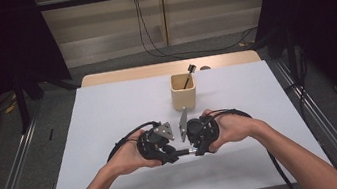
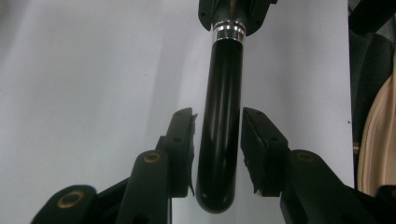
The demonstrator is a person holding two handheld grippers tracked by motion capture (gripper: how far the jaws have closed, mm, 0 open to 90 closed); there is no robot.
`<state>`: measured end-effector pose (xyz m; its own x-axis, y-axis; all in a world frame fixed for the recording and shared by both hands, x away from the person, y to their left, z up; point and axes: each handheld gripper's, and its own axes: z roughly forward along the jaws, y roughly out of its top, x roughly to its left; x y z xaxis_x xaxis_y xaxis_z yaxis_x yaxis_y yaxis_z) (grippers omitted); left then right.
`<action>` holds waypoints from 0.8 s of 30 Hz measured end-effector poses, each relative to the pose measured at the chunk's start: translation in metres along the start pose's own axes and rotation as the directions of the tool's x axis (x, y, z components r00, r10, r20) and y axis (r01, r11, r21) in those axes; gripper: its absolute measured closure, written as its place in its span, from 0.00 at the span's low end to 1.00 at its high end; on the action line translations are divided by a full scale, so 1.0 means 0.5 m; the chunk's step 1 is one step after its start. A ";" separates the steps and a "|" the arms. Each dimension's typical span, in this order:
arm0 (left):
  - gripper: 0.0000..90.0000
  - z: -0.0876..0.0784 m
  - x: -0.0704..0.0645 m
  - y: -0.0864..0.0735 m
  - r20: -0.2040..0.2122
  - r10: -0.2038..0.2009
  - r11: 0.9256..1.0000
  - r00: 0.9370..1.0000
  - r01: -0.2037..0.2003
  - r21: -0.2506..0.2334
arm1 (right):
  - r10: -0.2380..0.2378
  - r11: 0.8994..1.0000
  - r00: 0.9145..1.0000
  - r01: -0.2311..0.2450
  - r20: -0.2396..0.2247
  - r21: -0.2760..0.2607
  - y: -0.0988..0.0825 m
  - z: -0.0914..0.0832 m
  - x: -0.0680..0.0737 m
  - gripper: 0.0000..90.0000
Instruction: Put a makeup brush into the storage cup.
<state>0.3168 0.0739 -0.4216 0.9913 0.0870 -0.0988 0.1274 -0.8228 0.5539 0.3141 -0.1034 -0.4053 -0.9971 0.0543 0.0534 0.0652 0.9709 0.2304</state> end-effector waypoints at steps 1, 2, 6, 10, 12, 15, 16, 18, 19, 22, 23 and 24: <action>0.72 -0.001 0.001 0.001 0.017 0.000 1.000 1.000 0.000 0.005 | 0.001 1.000 1.000 -0.001 0.000 0.000 0.000 0.000 0.000 0.80; 0.72 0.000 -0.001 0.001 0.005 0.000 1.000 1.000 0.000 -0.002 | 0.002 1.000 1.000 -0.002 0.003 -0.001 0.000 0.000 0.001 0.80; 0.77 0.004 0.001 0.002 0.026 -0.001 1.000 1.000 0.001 0.007 | -0.005 1.000 1.000 0.005 0.006 -0.002 0.001 -0.002 0.001 0.80; 0.80 0.006 -0.001 0.003 0.009 0.006 1.000 1.000 -0.006 0.008 | -0.005 1.000 1.000 0.005 0.009 -0.006 -0.002 -0.002 0.000 0.80; 0.80 0.006 -0.001 0.002 0.015 0.005 1.000 1.000 -0.005 0.004 | -0.006 1.000 1.000 0.006 0.014 -0.009 -0.002 -0.004 0.000 0.79; 0.81 0.007 -0.001 0.002 0.023 0.010 1.000 1.000 -0.010 0.005 | -0.015 1.000 1.000 0.016 0.020 -0.013 -0.003 -0.004 -0.001 0.79; 0.82 0.008 -0.001 0.003 0.039 0.011 1.000 0.999 -0.012 0.011 | -0.014 1.000 1.000 0.014 0.013 -0.010 -0.003 -0.004 -0.001 0.79; 0.82 0.011 -0.003 0.003 0.053 0.016 1.000 0.998 -0.017 0.020 | -0.029 1.000 1.000 0.029 0.008 -0.005 -0.004 -0.001 0.001 0.79; 0.83 0.014 -0.004 0.003 0.047 0.018 1.000 0.999 -0.019 0.018 | -0.033 0.999 0.999 0.033 0.007 -0.004 -0.004 0.000 0.002 0.79; 0.83 0.015 -0.004 0.002 0.060 0.017 1.000 0.998 -0.018 0.023 | -0.045 0.999 0.999 0.045 0.003 0.004 -0.004 0.004 0.004 0.79; 0.83 0.015 -0.004 0.002 0.053 0.023 1.000 0.998 -0.024 0.019 | -0.046 0.999 0.999 0.046 -0.002 0.001 -0.004 0.004 0.004 0.79; 0.83 0.014 -0.004 0.002 0.035 0.028 0.999 0.999 -0.029 0.017 | -0.048 0.999 0.999 0.048 0.002 -0.003 -0.004 0.004 0.004 0.79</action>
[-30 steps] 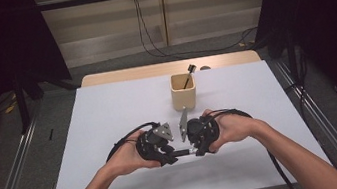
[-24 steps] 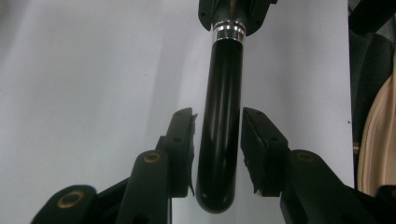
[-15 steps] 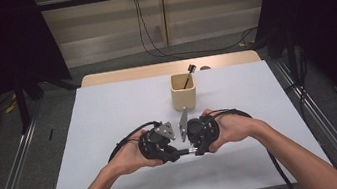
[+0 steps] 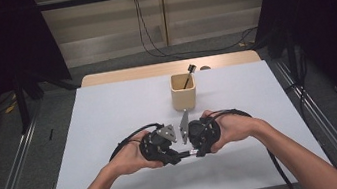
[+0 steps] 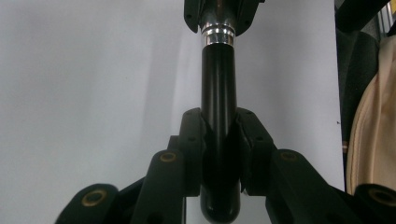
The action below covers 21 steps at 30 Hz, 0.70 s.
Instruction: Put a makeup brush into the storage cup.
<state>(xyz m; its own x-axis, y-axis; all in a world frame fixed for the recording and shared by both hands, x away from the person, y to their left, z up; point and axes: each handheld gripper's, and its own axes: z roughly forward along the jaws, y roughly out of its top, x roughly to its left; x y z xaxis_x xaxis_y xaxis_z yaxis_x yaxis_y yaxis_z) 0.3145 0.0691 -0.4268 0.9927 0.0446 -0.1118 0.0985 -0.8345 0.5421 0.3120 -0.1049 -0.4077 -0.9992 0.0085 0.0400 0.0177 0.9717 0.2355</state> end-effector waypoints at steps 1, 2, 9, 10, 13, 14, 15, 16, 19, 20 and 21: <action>0.83 -0.001 -0.001 0.000 0.000 0.001 1.000 1.000 -0.001 0.001 | -0.001 1.000 1.000 0.001 0.003 -0.004 0.000 0.000 -0.001 0.79; 0.83 -0.001 -0.002 -0.001 -0.005 0.001 1.000 1.000 -0.001 -0.001 | 0.000 1.000 1.000 0.000 0.008 -0.004 -0.001 0.000 -0.001 0.79; 0.83 -0.002 0.008 -0.008 -0.017 0.000 1.000 1.000 0.001 0.009 | -0.012 1.000 0.999 0.012 0.038 -0.020 0.000 0.003 -0.002 0.66; 0.83 -0.002 0.007 -0.009 -0.012 -0.003 1.000 1.000 0.003 0.009 | -0.011 1.000 0.999 0.013 0.044 -0.028 -0.001 0.004 -0.004 0.65; 0.83 -0.002 0.007 -0.012 -0.025 -0.004 1.000 1.000 0.004 -0.001 | 0.014 0.999 0.999 -0.012 0.042 -0.045 -0.002 0.002 -0.007 0.52; 0.83 -0.005 0.010 -0.012 -0.010 -0.003 1.000 1.000 0.003 0.002 | 0.024 0.998 0.999 -0.022 0.046 -0.051 -0.003 0.002 -0.009 0.49; 0.83 -0.005 0.009 -0.013 -0.024 -0.013 1.000 1.000 0.013 -0.007 | 0.037 0.998 0.998 -0.035 0.043 -0.059 -0.004 0.001 -0.010 0.46; 0.83 -0.007 0.010 -0.014 -0.024 -0.017 1.000 1.000 0.017 -0.010 | 0.041 0.997 0.998 -0.038 0.043 -0.064 -0.005 0.000 -0.010 0.43; 0.83 -0.012 0.012 -0.019 -0.021 -0.025 1.000 0.999 0.024 -0.018 | 0.059 0.994 0.998 -0.055 0.038 -0.091 -0.010 -0.003 -0.011 0.34; 0.83 -0.014 0.014 -0.023 -0.030 -0.037 0.999 0.999 0.036 -0.039 | 0.078 0.993 0.996 -0.074 0.034 -0.095 -0.013 -0.005 -0.010 0.31; 0.83 -0.018 0.018 -0.025 -0.011 -0.037 0.999 0.999 0.036 -0.035 | 0.085 0.990 0.995 -0.079 0.048 -0.113 -0.016 -0.006 -0.012 0.27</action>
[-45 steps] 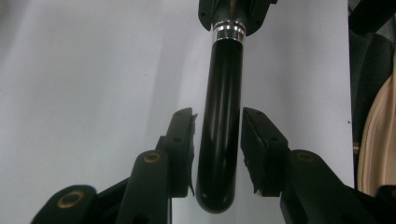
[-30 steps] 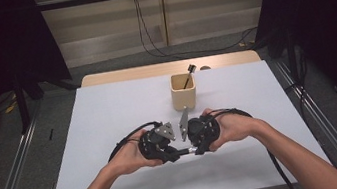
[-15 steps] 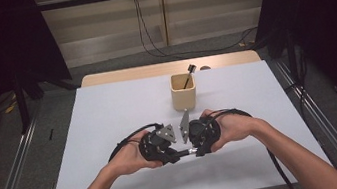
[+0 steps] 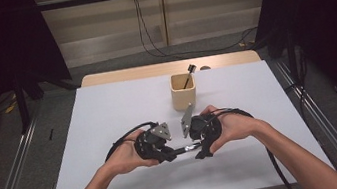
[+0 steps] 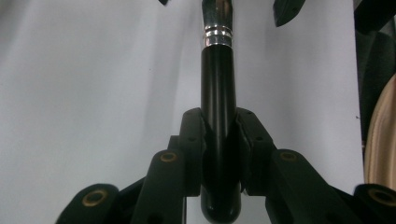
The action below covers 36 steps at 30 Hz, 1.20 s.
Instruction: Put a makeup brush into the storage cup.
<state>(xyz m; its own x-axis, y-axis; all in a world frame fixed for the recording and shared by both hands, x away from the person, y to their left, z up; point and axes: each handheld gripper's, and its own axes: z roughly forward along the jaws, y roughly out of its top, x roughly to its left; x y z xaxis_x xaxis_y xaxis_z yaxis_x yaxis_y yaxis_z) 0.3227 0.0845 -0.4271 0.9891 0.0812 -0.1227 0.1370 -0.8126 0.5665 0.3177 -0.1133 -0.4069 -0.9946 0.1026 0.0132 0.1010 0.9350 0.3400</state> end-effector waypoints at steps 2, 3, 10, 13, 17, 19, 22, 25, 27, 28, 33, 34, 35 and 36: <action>0.83 -0.002 0.000 -0.006 -0.015 -0.010 1.000 1.000 0.010 -0.012 | 0.020 1.000 1.000 -0.020 0.006 -0.010 -0.003 -0.004 0.000 0.22; 0.83 -0.002 0.000 -0.008 -0.020 -0.009 1.000 1.000 0.009 -0.014 | 0.029 0.999 1.000 -0.029 0.008 -0.019 -0.006 -0.005 0.000 0.19; 0.83 -0.015 0.007 -0.028 -0.043 -0.031 0.999 0.999 0.031 -0.021 | 0.075 0.995 0.996 -0.072 0.042 -0.066 -0.022 -0.012 -0.003 0.11; 0.83 -0.019 0.015 -0.045 -0.063 -0.060 0.998 0.996 0.058 -0.038 | 0.115 0.990 0.992 -0.110 0.055 -0.088 -0.029 -0.017 -0.005 0.09; 0.83 -0.030 0.016 -0.060 -0.068 -0.070 0.997 0.995 0.067 -0.045 | 0.134 0.986 0.988 -0.126 0.073 -0.109 -0.039 -0.023 -0.009 0.05; 0.83 -0.034 0.017 -0.068 -0.062 -0.079 0.996 0.995 0.076 -0.046 | 0.151 0.982 0.986 -0.142 0.067 -0.122 -0.044 -0.025 -0.011 0.05; 0.83 -0.038 0.016 -0.077 -0.069 -0.101 0.993 0.993 0.097 -0.066 | 0.184 0.976 0.979 -0.173 0.085 -0.131 -0.053 -0.029 -0.016 0.04; 0.83 -0.043 0.013 -0.082 -0.069 -0.097 0.993 0.993 0.092 -0.079 | 0.206 0.970 0.975 -0.193 0.085 -0.146 -0.065 -0.032 -0.019 0.04; 0.83 -0.044 0.011 -0.086 -0.073 -0.102 0.991 0.992 0.095 -0.089 | 0.219 0.967 0.972 -0.204 0.087 -0.155 -0.073 -0.034 -0.018 0.04; 0.83 -0.044 0.010 -0.086 -0.074 -0.110 0.990 0.991 0.103 -0.096 | 0.228 0.964 0.970 -0.213 0.089 -0.160 -0.076 -0.034 -0.017 0.04; 0.83 -0.051 0.008 -0.095 -0.084 -0.122 0.987 0.989 0.112 -0.118 | 0.261 0.954 0.961 -0.242 0.093 -0.176 -0.097 -0.032 -0.010 0.04; 0.83 -0.053 0.007 -0.096 -0.087 -0.123 0.986 0.989 0.111 -0.123 | 0.264 0.953 0.960 -0.244 0.096 -0.182 -0.101 -0.032 -0.010 0.04; 0.83 -0.055 0.004 -0.097 -0.086 -0.124 0.985 0.988 0.113 -0.128 | 0.271 0.949 0.958 -0.250 0.096 -0.191 -0.106 -0.031 -0.009 0.04; 0.83 -0.056 0.001 -0.098 -0.086 -0.123 0.984 0.989 0.110 -0.137 | 0.278 0.946 0.956 -0.255 0.097 -0.200 -0.111 -0.031 -0.007 0.05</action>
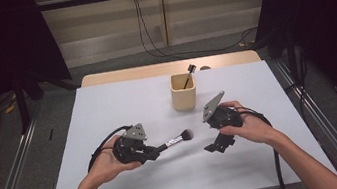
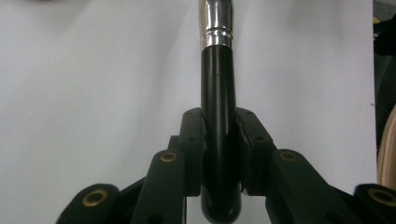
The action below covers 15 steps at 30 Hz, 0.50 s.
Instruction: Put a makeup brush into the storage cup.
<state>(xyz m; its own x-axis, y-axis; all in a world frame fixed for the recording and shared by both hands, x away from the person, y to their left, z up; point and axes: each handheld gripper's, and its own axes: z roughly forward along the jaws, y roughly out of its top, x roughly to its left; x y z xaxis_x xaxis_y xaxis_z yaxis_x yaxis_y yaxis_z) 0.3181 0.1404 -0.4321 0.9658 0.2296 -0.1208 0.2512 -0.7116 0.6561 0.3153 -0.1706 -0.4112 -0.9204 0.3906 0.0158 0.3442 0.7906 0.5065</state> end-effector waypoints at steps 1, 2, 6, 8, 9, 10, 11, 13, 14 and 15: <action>0.83 -0.003 -0.005 0.001 -0.024 0.005 1.000 1.000 -0.004 0.016 | 0.003 1.000 1.000 -0.003 0.003 -0.008 -0.005 0.000 0.001 0.05; 0.83 -0.002 -0.006 -0.002 0.004 0.001 1.000 1.000 -0.001 -0.006 | 0.003 1.000 1.000 -0.003 0.009 -0.010 -0.008 0.000 0.002 0.05; 0.83 -0.003 -0.010 -0.008 -0.007 -0.009 1.000 1.000 0.009 -0.019 | -0.009 1.000 1.000 0.010 0.015 -0.022 -0.021 0.002 0.012 0.05; 0.83 -0.003 -0.009 -0.014 -0.003 -0.023 0.999 1.000 0.022 -0.046 | -0.014 0.999 1.000 0.014 0.015 -0.035 -0.026 0.002 0.016 0.05; 0.83 -0.004 -0.008 -0.016 -0.006 -0.024 0.999 1.000 0.024 -0.047 | -0.009 0.999 1.000 0.009 0.014 -0.043 -0.029 0.002 0.017 0.05; 0.83 -0.004 -0.008 -0.018 -0.005 -0.032 0.998 0.999 0.031 -0.058 | -0.004 0.999 1.000 0.005 0.013 -0.048 -0.030 0.002 0.019 0.05; 0.83 -0.004 -0.008 -0.020 -0.009 -0.031 0.998 0.999 0.030 -0.063 | -0.001 0.998 1.000 0.002 0.008 -0.058 -0.033 0.003 0.020 0.06; 0.83 -0.006 -0.010 -0.022 -0.008 -0.038 0.997 0.999 0.037 -0.075 | 0.018 0.996 1.000 -0.018 -0.005 -0.084 -0.039 0.006 0.020 0.05; 0.83 -0.006 -0.011 -0.024 -0.005 -0.049 0.994 0.999 0.048 -0.096 | 0.029 0.994 1.000 -0.029 -0.007 -0.101 -0.042 0.007 0.020 0.06; 0.83 -0.006 -0.012 -0.024 -0.001 -0.048 0.994 0.999 0.048 -0.101 | 0.037 0.993 0.999 -0.037 -0.008 -0.116 -0.044 0.009 0.020 0.06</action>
<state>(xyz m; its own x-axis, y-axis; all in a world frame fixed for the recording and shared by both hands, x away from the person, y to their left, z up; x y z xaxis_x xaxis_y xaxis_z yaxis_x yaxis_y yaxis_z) 0.3092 0.1498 -0.4371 0.9526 0.2639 -0.1515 0.2890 -0.6290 0.7217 0.2993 -0.1822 -0.4259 -0.9086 0.4157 0.0413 0.3546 0.7152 0.6023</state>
